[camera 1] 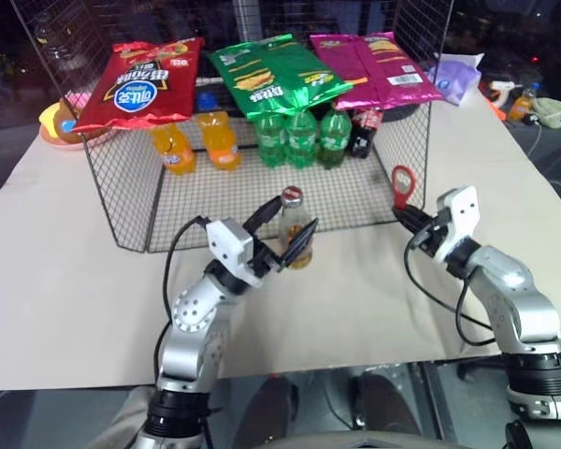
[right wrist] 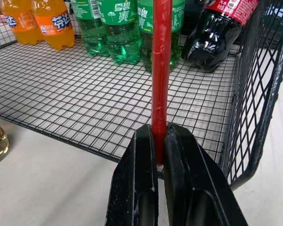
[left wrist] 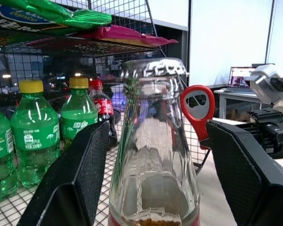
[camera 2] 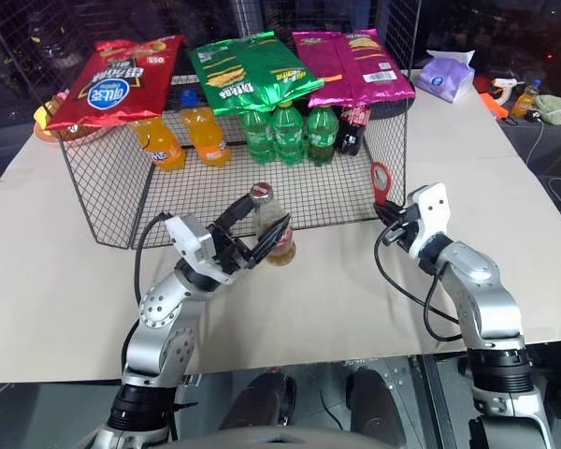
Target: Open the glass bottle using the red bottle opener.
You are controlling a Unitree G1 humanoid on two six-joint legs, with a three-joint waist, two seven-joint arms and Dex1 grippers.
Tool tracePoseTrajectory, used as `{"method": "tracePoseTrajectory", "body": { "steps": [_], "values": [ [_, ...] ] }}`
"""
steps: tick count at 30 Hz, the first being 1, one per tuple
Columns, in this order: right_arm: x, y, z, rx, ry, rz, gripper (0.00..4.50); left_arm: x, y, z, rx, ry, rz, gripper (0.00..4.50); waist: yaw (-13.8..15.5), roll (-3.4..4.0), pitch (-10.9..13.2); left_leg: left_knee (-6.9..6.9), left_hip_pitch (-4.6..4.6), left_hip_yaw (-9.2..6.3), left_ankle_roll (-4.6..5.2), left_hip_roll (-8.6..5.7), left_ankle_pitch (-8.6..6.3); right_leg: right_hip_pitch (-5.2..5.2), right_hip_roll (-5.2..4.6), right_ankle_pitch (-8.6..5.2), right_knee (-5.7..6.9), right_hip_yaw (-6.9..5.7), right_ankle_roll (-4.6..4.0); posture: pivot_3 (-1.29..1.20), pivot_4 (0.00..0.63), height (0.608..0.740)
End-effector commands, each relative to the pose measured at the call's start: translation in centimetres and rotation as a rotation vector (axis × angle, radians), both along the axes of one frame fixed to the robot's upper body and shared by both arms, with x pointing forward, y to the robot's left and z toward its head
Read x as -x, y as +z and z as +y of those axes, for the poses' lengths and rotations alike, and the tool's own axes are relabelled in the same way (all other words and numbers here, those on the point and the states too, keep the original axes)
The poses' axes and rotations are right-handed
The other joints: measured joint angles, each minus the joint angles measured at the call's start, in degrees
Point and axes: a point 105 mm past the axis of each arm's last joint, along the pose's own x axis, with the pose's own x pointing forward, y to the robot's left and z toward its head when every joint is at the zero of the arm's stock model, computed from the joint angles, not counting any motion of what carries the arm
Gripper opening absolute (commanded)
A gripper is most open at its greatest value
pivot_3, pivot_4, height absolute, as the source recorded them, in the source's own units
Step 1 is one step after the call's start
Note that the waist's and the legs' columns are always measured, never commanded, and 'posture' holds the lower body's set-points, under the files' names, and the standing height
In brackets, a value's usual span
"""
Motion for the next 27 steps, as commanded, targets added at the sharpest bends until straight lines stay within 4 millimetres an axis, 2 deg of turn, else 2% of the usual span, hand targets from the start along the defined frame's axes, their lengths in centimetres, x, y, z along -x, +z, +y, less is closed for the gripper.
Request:
{"method": "tracePoseTrajectory", "body": {
  "steps": [1,5,8,10,11,13,19,24,27],
  "values": [
    [0.0,1.4,0.3,-0.001,0.017,-0.06,0.0,0.2,0.7,-0.2,0.003,-0.009,-0.04,3.37,0.0,0.0,0.0,0.0,0.0,0.0,0.0,0.0,0.0,0.0,0.0,0.0,0.0,0.0,0.0,0.0,0.15,0.74],
    [0.0,1.4,0.3,-0.001,0.018,-0.061,0.0,0.2,0.6,-0.2,0.0,-0.009,-0.037,3.37,0.0,0.0,0.0,0.0,0.0,0.0,0.0,0.0,0.0,0.0,0.0,0.0,0.0,0.0,0.0,0.0,0.15,0.74],
    [0.0,1.4,0.3,-0.002,0.017,-0.062,0.0,0.2,0.6,-0.2,0.001,-0.009,-0.036,2.53,0.0,0.0,0.0,0.0,0.0,0.0,0.0,0.0,0.0,0.0,0.0,0.0,0.0,0.0,0.0,0.0,0.15,0.74],
    [0.0,1.4,0.3,-0.002,0.018,-0.063,0.0,0.1,0.5,-0.2,-0.001,-0.011,-0.034,1.65,0.1,0.0,0.0,0.0,0.0,0.0,0.0,0.0,0.0,0.0,0.0,0.0,0.0,0.0,0.0,0.0,0.15,0.74],
    [0.0,1.4,0.3,-0.002,0.017,-0.063,0.0,0.1,0.5,-0.2,-0.003,-0.011,-0.033,1.37,0.1,0.01,0.0,0.0,0.02,-0.01,0.0,0.0,0.0,0.02,0.0,0.0,0.0,-0.01,0.0,0.0,0.15,0.74],
    [-0.1,1.5,0.3,-0.001,0.016,-0.065,0.0,0.0,0.4,-0.3,-0.004,-0.011,-0.031,1.11,0.1,0.01,0.0,0.01,0.04,0.01,0.0,0.0,0.0,0.04,0.0,0.0,0.0,0.0,0.0,0.0,0.15,0.74],
    [0.1,1.9,1.1,0.043,0.048,-0.097,0.0,-0.1,0.1,-0.3,-0.015,-0.005,-0.025,1.09,0.0,0.02,0.0,0.01,0.04,0.0,0.0,0.0,0.0,0.04,0.0,0.0,0.0,0.0,0.0,0.0,0.15,0.74],
    [0.8,3.0,3.6,0.139,0.135,-0.201,0.0,-0.1,0.0,-0.1,-0.023,0.003,-0.024,1.09,0.0,0.03,0.0,0.01,0.06,0.0,0.0,0.0,0.0,0.05,0.01,0.0,0.01,0.0,0.0,0.0,0.15,0.74],
    [1.5,3.9,6.0,0.211,0.19,-0.307,0.0,-0.1,-0.1,-0.1,-0.025,0.007,-0.024,1.09,0.0,0.04,0.0,0.01,0.06,0.0,0.0,0.0,0.0,0.04,0.01,0.0,0.01,0.0,0.0,0.0,0.15,0.74]
  ]
}}
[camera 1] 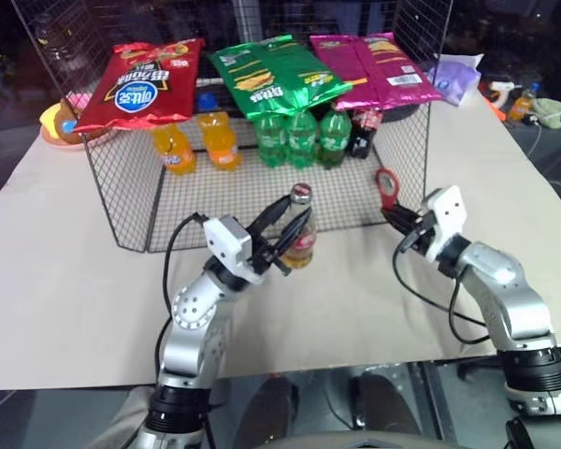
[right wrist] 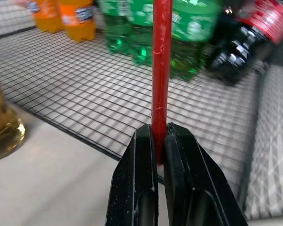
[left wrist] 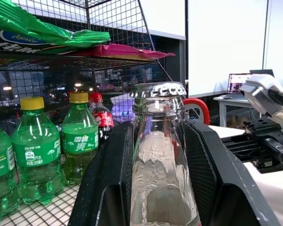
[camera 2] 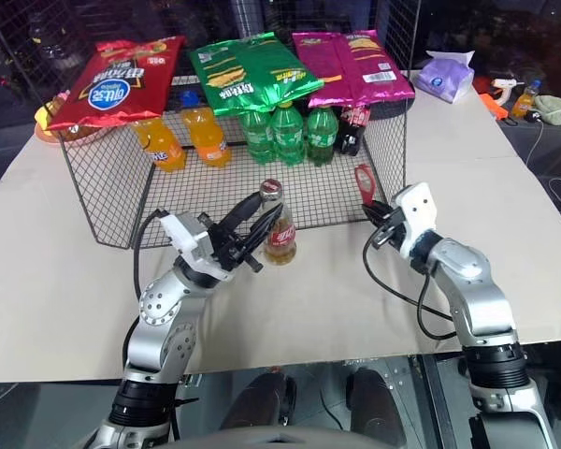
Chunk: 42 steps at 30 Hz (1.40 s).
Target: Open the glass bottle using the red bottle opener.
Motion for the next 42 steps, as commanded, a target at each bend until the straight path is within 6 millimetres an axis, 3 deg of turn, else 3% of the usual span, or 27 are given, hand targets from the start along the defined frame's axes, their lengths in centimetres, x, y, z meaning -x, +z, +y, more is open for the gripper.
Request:
{"method": "tracePoseTrajectory", "body": {
  "steps": [1,6,12,19,21,33,36,42],
  "values": [
    [1.2,3.0,3.1,0.07,0.089,-0.214,0.0,-0.1,-0.8,0.0,-0.026,0.01,0.021,1.09,0.0,0.0,0.0,0.0,0.0,-0.01,0.0,0.0,0.0,0.0,0.0,0.0,0.0,0.0,0.0,0.0,0.15,0.74],
    [1.9,2.9,6.2,0.178,0.142,-0.415,0.0,-0.1,-0.9,0.0,-0.026,0.012,0.029,1.09,0.1,-0.01,0.0,0.0,0.01,-0.01,-0.01,0.0,0.0,0.0,0.0,0.0,0.0,-0.02,0.0,0.0,0.15,0.74],
    [2.3,4.2,7.5,0.183,0.172,-0.568,0.0,-0.1,-1.0,0.0,-0.03,0.008,0.031,1.09,0.0,-0.02,0.0,0.01,0.03,-0.01,-0.01,-0.02,0.01,0.02,-0.01,0.0,0.0,-0.02,0.0,0.0,0.15,0.74],
    [2.9,3.9,8.1,0.273,0.213,-0.671,0.0,-0.2,-1.2,0.1,-0.038,0.015,0.034,1.09,0.0,0.0,0.0,0.01,0.07,-0.02,-0.01,-0.02,0.01,0.07,0.0,0.0,-0.01,-0.03,0.0,0.0,0.15,0.74],
    [3.0,3.0,8.3,0.34,0.241,-0.694,0.0,-0.2,-1.2,0.2,-0.04,0.018,0.035,1.09,0.0,0.0,0.0,0.01,0.09,-0.02,-0.01,-0.02,0.01,0.09,0.0,0.0,-0.01,-0.03,0.0,0.0,0.15,0.74],
    [2.2,0.8,8.9,0.556,0.263,-0.755,0.0,-0.3,-1.2,0.3,-0.045,0.019,0.037,1.09,0.0,0.08,-0.2,-0.07,0.57,0.04,-0.01,-0.01,0.0,0.5,0.02,0.0,-0.04,0.03,0.0,0.0,0.15,0.74],
    [2.1,0.9,9.0,0.579,0.26,-0.796,0.0,-0.3,-1.2,0.2,-0.045,0.017,0.036,1.09,0.0,0.09,-0.2,-0.18,1.03,0.03,0.0,-0.01,-0.01,0.95,0.04,-0.01,-0.13,0.01,-0.01,0.0,0.15,0.74],
    [2.1,1.1,8.6,0.605,0.268,-0.845,0.0,-0.4,-1.3,0.3,-0.044,0.021,0.039,1.09,0.0,0.09,-0.2,-0.17,1.07,0.02,0.0,0.0,-0.01,0.99,0.04,-0.01,-0.1,0.01,-0.01,0.0,0.15,0.74]
  ]
}}
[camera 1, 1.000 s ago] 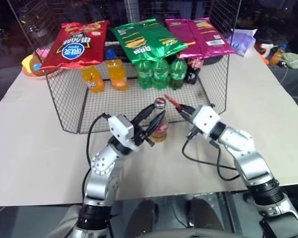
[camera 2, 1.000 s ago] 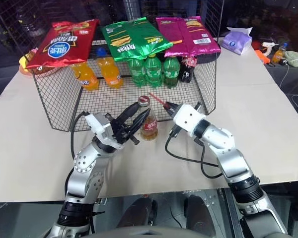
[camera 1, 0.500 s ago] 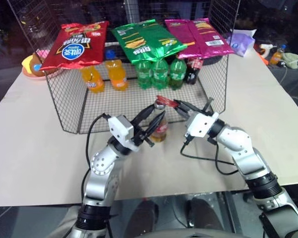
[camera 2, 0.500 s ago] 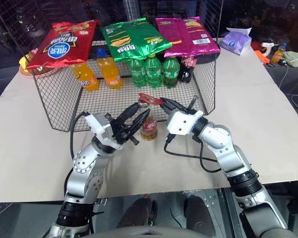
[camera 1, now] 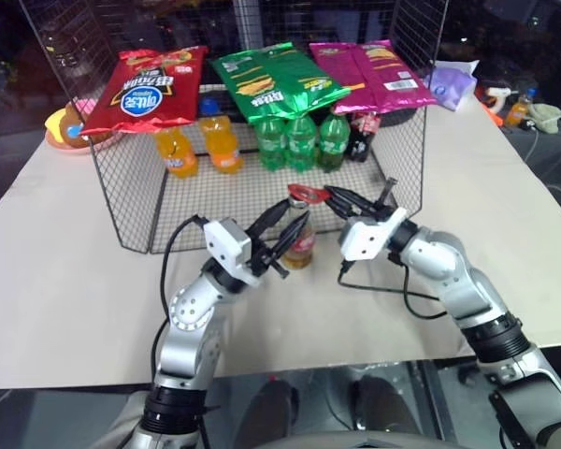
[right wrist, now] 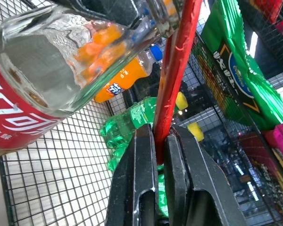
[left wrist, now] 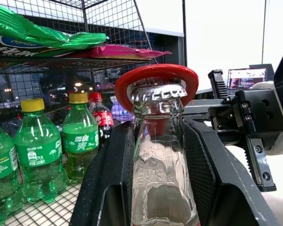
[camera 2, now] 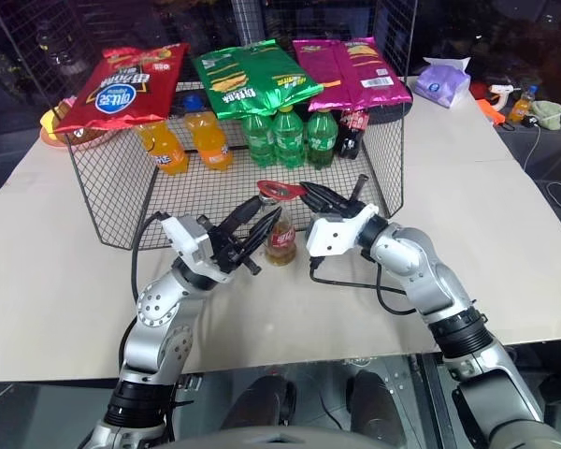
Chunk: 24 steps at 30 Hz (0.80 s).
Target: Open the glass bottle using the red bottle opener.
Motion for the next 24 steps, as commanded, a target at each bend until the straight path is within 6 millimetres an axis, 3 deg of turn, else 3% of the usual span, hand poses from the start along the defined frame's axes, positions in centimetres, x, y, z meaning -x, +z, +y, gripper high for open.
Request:
{"method": "tracePoseTrajectory", "body": {
  "steps": [1,17,24],
  "values": [
    [1.2,-1.4,1.1,0.116,0.086,-0.032,0.0,-0.4,-0.8,0.0,-0.022,0.017,0.028,1.09,0.0,0.0,0.0,0.0,0.0,0.0,0.0,0.0,0.0,0.0,0.0,0.0,0.0,0.0,0.0,0.0,0.15,0.74],
    [-0.7,6.1,-0.5,0.052,0.028,-0.423,0.0,-0.3,-1.0,0.1,-0.021,0.03,0.036,1.09,0.0,0.03,0.1,0.0,-0.08,-0.01,-0.01,0.0,0.0,-0.04,-0.02,0.0,-0.03,-0.01,0.0,0.0,0.15,0.74],
    [-0.9,6.9,-1.1,0.008,-0.009,-0.462,0.0,-0.2,-1.1,0.1,-0.022,0.029,0.041,1.09,-0.1,0.03,0.1,-0.04,-0.07,-0.01,-0.01,0.01,0.0,-0.05,0.0,0.0,-0.06,0.0,-0.01,0.0,0.15,0.74]
  ]
}}
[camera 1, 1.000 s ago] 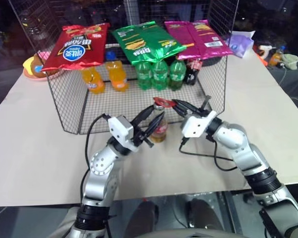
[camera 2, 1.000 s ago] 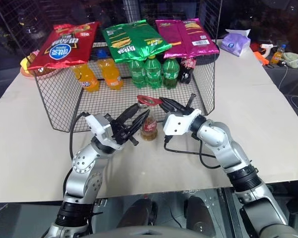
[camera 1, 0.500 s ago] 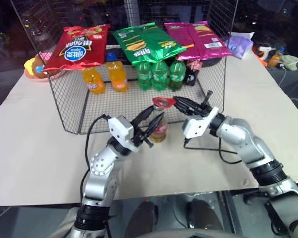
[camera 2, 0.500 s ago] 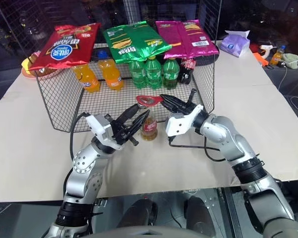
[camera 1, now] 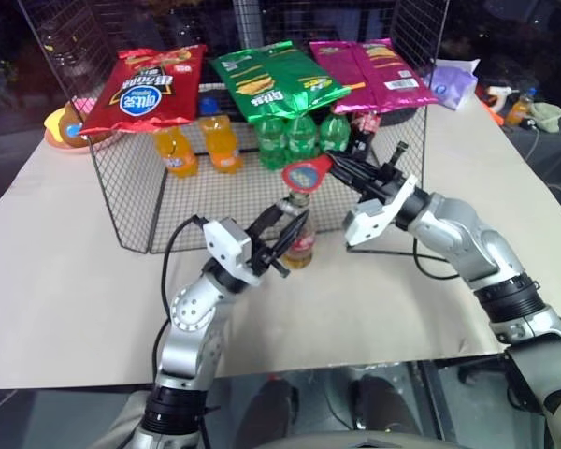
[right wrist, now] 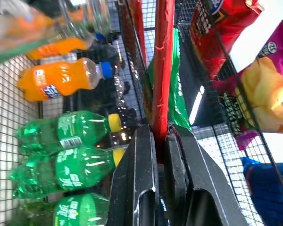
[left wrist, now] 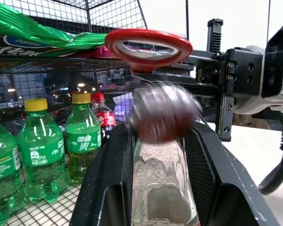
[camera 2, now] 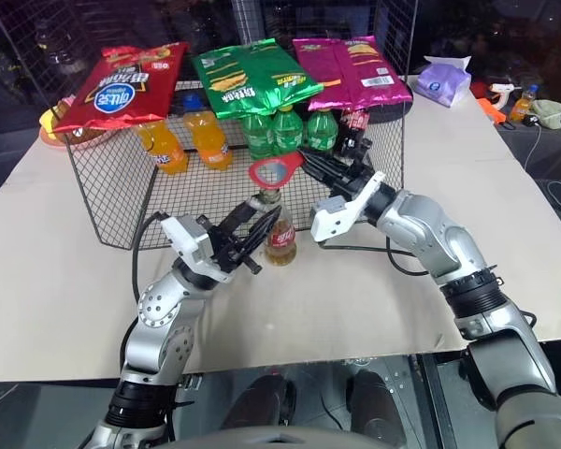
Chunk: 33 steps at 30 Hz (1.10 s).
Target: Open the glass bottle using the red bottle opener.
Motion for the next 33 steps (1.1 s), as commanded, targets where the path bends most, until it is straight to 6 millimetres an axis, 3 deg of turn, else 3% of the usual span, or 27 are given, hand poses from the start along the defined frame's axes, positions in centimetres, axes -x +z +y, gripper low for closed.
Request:
{"method": "tracePoseTrajectory", "body": {
  "steps": [1,17,24,25,33],
  "values": [
    [0.4,1.9,-0.6,-0.068,0.0,-0.054,0.0,-0.2,-1.2,0.1,-0.033,0.016,0.045,1.09,0.0,0.0,0.0,0.0,0.0,0.01,0.0,0.0,0.0,0.0,0.0,0.0,-0.01,0.0,0.0,0.0,0.15,0.74],
    [-0.5,1.6,-1.5,-0.201,-0.049,0.04,0.0,-0.3,-1.0,0.6,-0.019,0.038,0.044,1.09,0.0,0.0,0.0,-0.03,0.0,0.0,0.0,0.02,0.0,0.0,0.0,0.0,-0.02,0.0,0.0,0.0,0.15,0.74],
    [-0.8,1.5,-1.9,-0.217,-0.061,0.058,0.0,-0.2,-0.9,0.6,-0.017,0.048,0.036,4.2,0.0,0.01,0.1,-0.06,-0.22,0.01,0.0,0.02,0.0,-0.23,0.0,0.0,-0.04,0.01,0.0,0.0,0.15,0.74],
    [-0.9,1.6,-1.9,-0.22,-0.063,0.058,0.0,-0.2,-0.9,0.6,-0.018,0.048,0.034,4.46,0.0,0.01,0.2,-0.07,-0.26,0.01,0.0,0.02,0.0,-0.27,0.0,0.0,-0.04,0.01,0.0,0.0,0.15,0.74],
    [-1.1,0.8,-2.6,-0.252,-0.072,0.131,0.0,0.6,-0.9,0.6,-0.014,0.017,0.041,4.46,-0.1,0.0,0.2,-0.28,-0.45,0.18,-0.01,0.03,0.0,-0.61,0.0,0.0,-0.07,0.2,0.0,0.0,0.15,0.74]
  ]
}}
